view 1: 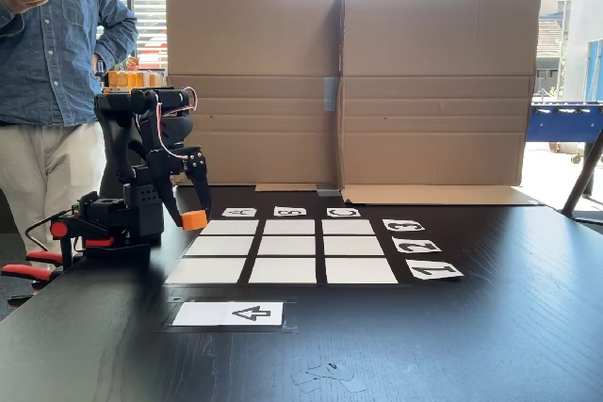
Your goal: Pick up the round, orange token and place it in the grid on square A1.
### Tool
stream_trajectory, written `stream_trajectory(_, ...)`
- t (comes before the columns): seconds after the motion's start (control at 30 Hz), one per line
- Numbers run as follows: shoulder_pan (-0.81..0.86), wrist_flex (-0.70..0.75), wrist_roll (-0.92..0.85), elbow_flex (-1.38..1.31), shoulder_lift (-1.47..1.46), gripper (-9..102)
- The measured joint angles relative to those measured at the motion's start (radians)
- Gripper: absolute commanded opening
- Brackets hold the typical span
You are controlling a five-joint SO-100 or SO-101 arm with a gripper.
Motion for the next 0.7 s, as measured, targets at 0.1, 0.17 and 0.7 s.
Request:
stream_trajectory(0.1, -0.003, -0.038, 0.000, 0.037, -0.023, 8)
stream_trajectory(0.17, -0.005, -0.061, 0.000, 0.049, -0.038, 8)
stream_trajectory(0.7, -0.005, -0.195, 0.000, 0.061, -0.222, 8)
